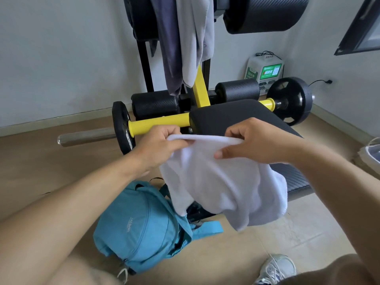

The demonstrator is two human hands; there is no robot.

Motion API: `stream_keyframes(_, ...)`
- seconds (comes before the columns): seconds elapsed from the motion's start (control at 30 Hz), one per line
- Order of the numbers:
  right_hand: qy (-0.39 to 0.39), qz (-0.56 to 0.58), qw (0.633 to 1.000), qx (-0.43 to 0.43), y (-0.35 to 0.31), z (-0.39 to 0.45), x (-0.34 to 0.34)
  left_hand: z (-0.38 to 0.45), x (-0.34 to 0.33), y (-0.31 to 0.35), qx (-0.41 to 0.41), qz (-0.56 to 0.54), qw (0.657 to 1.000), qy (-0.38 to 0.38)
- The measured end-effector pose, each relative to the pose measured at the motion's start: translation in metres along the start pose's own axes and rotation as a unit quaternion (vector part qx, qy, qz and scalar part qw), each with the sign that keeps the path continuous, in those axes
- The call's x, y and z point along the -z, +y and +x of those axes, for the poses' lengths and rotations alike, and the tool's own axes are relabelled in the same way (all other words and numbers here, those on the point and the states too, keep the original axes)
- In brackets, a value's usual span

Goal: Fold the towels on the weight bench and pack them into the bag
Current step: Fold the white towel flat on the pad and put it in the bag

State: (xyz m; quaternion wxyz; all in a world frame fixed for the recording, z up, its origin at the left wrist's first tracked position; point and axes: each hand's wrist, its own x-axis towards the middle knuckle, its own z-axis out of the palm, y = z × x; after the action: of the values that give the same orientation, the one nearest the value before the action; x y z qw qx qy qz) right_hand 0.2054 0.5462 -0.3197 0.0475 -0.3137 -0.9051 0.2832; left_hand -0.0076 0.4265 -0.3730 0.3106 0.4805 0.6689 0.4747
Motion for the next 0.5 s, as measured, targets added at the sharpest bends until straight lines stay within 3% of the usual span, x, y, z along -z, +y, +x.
stream_keyframes(0.17,-0.102,0.102,0.989,-0.038,-0.001,-0.010,0.010,0.005,0.009,-0.005,0.013,0.089,0.990,0.110)
stream_keyframes(0.23,-0.109,0.171,0.979,-0.031,-0.005,-0.013,0.011,0.003,0.006,-0.006,0.018,0.113,0.985,0.129)
stream_keyframes(0.3,-0.063,0.186,0.980,-0.016,-0.013,-0.013,0.006,0.000,0.000,-0.004,0.000,0.129,0.985,0.111)
stream_keyframes(0.37,-0.016,0.132,0.991,-0.010,-0.020,-0.009,-0.007,-0.003,-0.005,0.003,-0.037,0.141,0.987,0.070)
stream_keyframes(0.5,-0.062,0.047,0.997,0.002,-0.023,-0.002,-0.030,-0.008,-0.011,0.015,-0.090,0.066,0.992,-0.057)
